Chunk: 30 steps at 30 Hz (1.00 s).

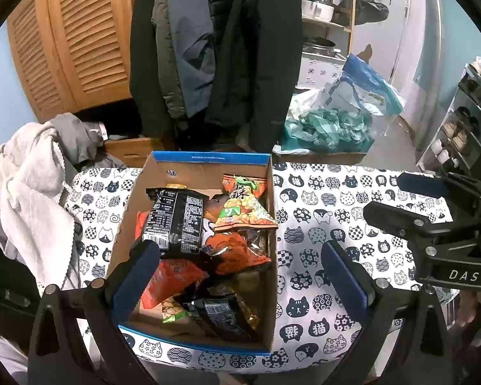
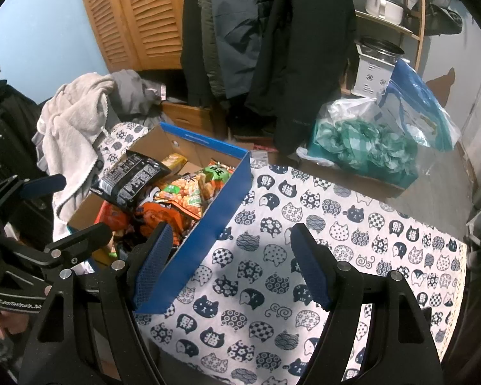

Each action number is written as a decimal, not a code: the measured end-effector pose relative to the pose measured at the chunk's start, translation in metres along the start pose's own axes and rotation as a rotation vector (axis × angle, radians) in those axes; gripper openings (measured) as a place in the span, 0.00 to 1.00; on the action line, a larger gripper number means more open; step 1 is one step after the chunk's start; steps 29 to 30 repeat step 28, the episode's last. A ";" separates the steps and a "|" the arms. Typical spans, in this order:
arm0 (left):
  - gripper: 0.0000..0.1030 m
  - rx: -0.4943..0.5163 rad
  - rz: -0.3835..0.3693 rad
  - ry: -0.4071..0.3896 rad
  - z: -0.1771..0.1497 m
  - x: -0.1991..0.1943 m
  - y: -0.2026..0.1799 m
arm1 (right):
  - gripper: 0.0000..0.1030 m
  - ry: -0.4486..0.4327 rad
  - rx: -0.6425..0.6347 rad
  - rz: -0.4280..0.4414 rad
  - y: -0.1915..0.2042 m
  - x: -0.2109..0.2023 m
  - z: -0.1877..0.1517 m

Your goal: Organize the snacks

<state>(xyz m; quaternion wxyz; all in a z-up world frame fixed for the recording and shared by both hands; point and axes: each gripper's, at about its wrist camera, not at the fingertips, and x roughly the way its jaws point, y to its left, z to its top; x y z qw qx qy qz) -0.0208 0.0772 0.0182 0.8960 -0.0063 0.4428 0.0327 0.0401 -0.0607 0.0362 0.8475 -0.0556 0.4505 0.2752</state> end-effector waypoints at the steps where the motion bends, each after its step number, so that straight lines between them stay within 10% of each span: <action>1: 0.99 0.000 0.000 0.000 0.000 0.000 0.000 | 0.73 0.000 0.001 0.000 0.000 0.000 -0.001; 30: 0.99 0.001 -0.006 0.011 -0.004 0.006 -0.002 | 0.73 0.004 0.009 -0.002 -0.005 -0.002 -0.005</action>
